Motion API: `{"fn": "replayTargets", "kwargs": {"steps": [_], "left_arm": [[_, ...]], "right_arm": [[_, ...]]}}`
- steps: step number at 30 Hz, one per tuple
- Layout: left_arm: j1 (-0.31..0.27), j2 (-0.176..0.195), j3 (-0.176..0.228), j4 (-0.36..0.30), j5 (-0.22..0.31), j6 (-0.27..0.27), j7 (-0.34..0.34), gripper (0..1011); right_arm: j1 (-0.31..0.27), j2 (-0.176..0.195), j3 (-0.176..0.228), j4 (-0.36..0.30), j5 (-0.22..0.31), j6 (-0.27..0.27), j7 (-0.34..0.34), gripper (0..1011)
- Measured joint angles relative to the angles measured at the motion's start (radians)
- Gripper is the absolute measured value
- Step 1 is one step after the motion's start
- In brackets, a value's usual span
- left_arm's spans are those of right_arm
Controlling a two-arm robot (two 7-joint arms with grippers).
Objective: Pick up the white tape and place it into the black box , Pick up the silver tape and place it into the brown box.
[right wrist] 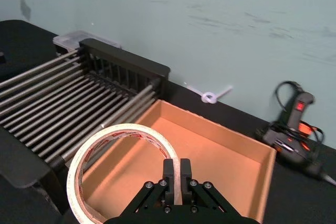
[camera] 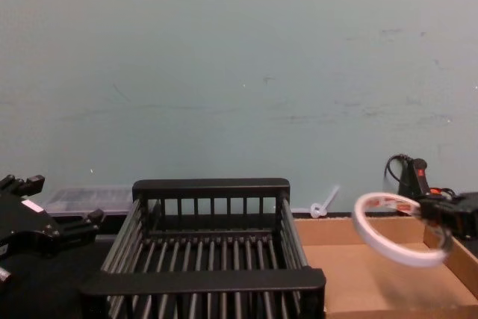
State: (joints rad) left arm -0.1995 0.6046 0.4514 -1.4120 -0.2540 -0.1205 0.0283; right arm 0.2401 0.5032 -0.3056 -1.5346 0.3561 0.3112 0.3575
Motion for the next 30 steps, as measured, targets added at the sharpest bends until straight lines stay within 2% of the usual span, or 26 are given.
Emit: {"fn": "replayTargets", "kwargs": {"steps": [16,30], "left_arm": [[0.000,0.000,0.000,0.000,0.000,0.000,0.000,1001],[0.000,0.000,0.000,0.000,0.000,0.000,0.000,1001]], "right_arm": [[0.146,-0.087,-0.105,0.111,-0.046,-0.023,0.056,77],[0.238,-0.156,-0.174,0.219,-0.079,-0.039,0.089,75]]}}
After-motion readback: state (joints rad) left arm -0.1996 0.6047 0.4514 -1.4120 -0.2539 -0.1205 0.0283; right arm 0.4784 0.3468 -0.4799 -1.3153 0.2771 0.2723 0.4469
